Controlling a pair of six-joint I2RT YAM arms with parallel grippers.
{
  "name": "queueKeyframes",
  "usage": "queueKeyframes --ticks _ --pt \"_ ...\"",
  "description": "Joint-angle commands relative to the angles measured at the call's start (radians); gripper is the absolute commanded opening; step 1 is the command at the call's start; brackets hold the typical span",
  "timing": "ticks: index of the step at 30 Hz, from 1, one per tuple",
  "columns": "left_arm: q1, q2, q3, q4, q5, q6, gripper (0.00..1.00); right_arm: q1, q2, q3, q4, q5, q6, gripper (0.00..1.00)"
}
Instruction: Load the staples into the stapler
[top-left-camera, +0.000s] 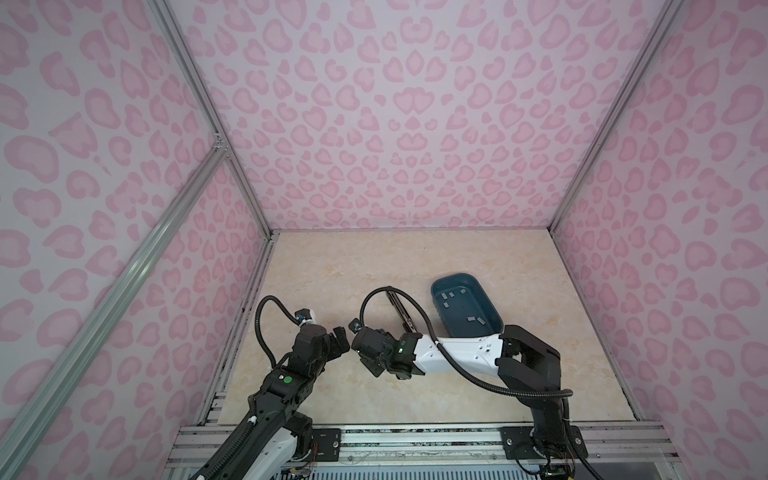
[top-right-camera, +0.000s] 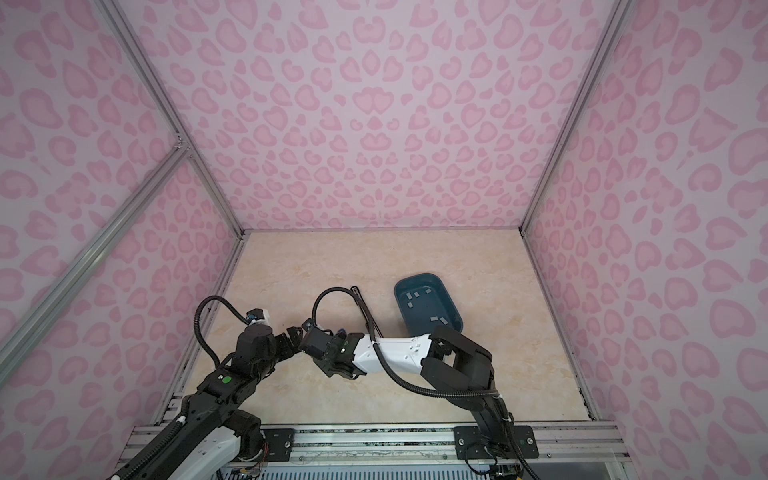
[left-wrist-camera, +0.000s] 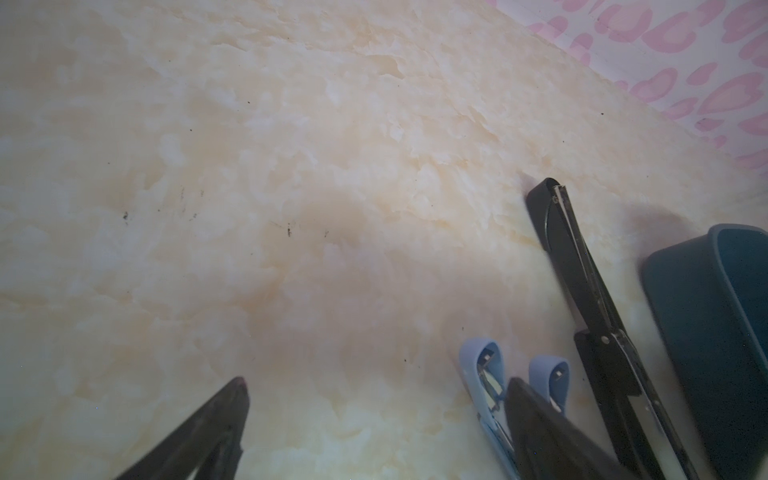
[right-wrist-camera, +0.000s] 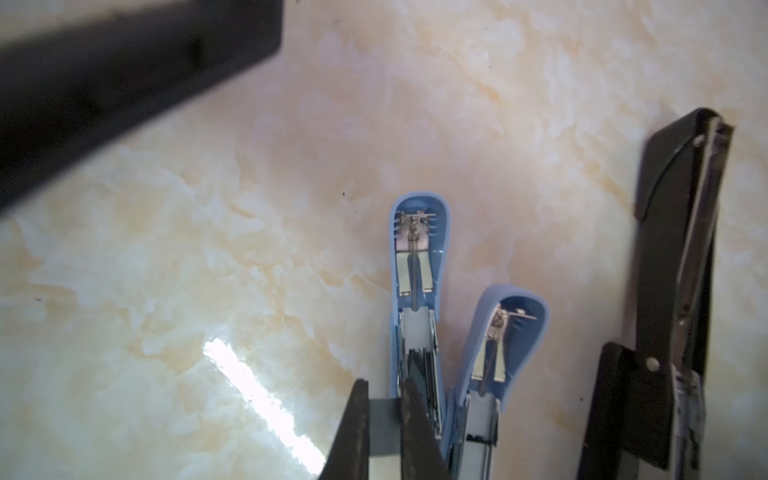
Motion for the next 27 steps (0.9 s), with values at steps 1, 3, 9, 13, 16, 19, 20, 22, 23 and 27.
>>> queueKeyframes --ticks 1,3,9,13,16,19,20,22,23,27 --pt "0.000 -0.002 0.012 0.030 -0.011 -0.002 0.97 -0.016 0.017 -0.017 0.017 -0.084 -0.117 0.09" --pt "0.000 -0.006 0.009 0.032 -0.009 -0.001 0.97 -0.018 0.014 -0.033 0.044 -0.100 -0.163 0.09" --pt "0.000 -0.011 0.007 0.033 -0.006 -0.001 0.97 -0.037 0.005 -0.053 0.061 -0.082 -0.179 0.09" --pt "0.000 -0.010 0.007 0.032 -0.006 -0.001 0.97 -0.053 0.001 -0.060 0.072 -0.110 -0.173 0.09" --pt "0.001 -0.011 0.007 0.033 -0.006 -0.001 0.97 -0.052 -0.023 -0.071 0.085 -0.103 -0.183 0.09" --pt "0.000 -0.010 0.007 0.033 -0.006 -0.001 0.97 -0.052 -0.052 -0.085 0.092 -0.088 -0.186 0.09" --pt "0.000 -0.010 0.007 0.034 -0.006 -0.001 0.97 -0.052 -0.058 -0.090 0.096 -0.084 -0.187 0.09" --pt "0.000 -0.010 0.007 0.033 -0.007 -0.001 0.97 -0.053 -0.067 -0.098 0.103 -0.078 -0.183 0.09" --pt "0.001 -0.009 0.007 0.033 -0.007 -0.001 0.97 -0.053 -0.067 -0.099 0.103 -0.070 -0.178 0.09" --pt "0.000 -0.008 0.008 0.033 -0.007 -0.001 0.97 -0.065 -0.052 -0.089 0.093 -0.055 -0.159 0.09"
